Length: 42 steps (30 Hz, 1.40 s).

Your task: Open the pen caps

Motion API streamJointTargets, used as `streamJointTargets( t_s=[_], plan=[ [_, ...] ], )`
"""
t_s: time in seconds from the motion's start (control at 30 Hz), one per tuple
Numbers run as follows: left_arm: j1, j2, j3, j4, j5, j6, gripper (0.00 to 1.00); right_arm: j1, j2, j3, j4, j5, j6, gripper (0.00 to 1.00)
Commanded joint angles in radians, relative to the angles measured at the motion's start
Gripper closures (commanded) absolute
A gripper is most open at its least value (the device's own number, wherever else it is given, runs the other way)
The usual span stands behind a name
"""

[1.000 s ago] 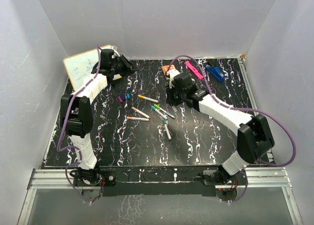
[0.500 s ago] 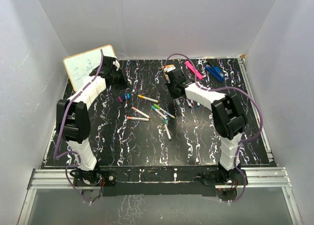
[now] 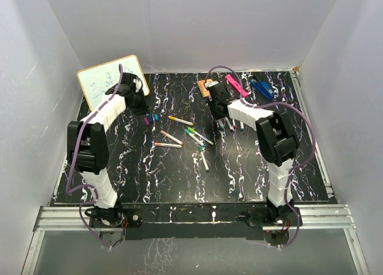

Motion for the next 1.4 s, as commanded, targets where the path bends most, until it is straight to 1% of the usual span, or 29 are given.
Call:
streamJointTargets(
  t_s=[0.0, 0.23, 0.5, 0.57, 0.63, 0.7, 0.8, 0.87, 0.9, 1.1, 1.23, 1.37],
  plan=[
    [-0.001, 0.038, 0.070, -0.023, 0.001, 0.021, 1.00, -0.014, 0.026, 0.059, 0.057, -0.018, -0.010, 1.00],
    [-0.011, 0.118, 0.175, -0.035, 0.017, 0.012, 1.00, -0.030, 0.064, 0.082, 0.065, -0.041, -0.007, 1.00],
    [-0.059, 0.242, 0.286, -0.054, 0.006, 0.007, 1.00, -0.048, 0.088, 0.105, 0.068, -0.074, -0.005, 1.00],
    [-0.073, 0.271, 0.313, -0.057, 0.001, 0.005, 1.00, -0.049, 0.087, 0.106, 0.068, -0.080, -0.004, 0.96],
    [-0.090, 0.297, 0.335, -0.063, -0.009, 0.005, 1.00, -0.050, 0.086, 0.107, 0.067, -0.089, -0.004, 0.88],
    [-0.103, 0.319, 0.347, -0.067, -0.019, 0.006, 1.00, -0.049, 0.084, 0.108, 0.066, -0.095, -0.002, 0.76],
    [-0.111, 0.337, 0.350, -0.065, -0.027, 0.002, 1.00, -0.050, 0.080, 0.111, 0.068, -0.098, 0.001, 0.67],
    [-0.115, 0.342, 0.343, -0.060, -0.035, 0.001, 1.00, -0.050, 0.075, 0.113, 0.068, -0.098, 0.002, 0.58],
    [-0.115, 0.343, 0.340, -0.058, -0.039, 0.000, 1.00, -0.049, 0.071, 0.113, 0.069, -0.098, 0.001, 0.55],
    [-0.119, 0.350, 0.326, -0.052, -0.055, 0.003, 1.00, -0.045, -0.002, 0.094, 0.116, -0.175, -0.006, 0.46],
    [-0.120, 0.352, 0.312, -0.051, -0.066, 0.007, 1.00, -0.012, -0.036, 0.100, 0.143, -0.240, -0.054, 0.39],
    [-0.119, 0.361, 0.306, -0.046, -0.075, 0.009, 0.98, 0.034, -0.007, 0.164, 0.114, -0.261, -0.100, 0.38]
  ],
)
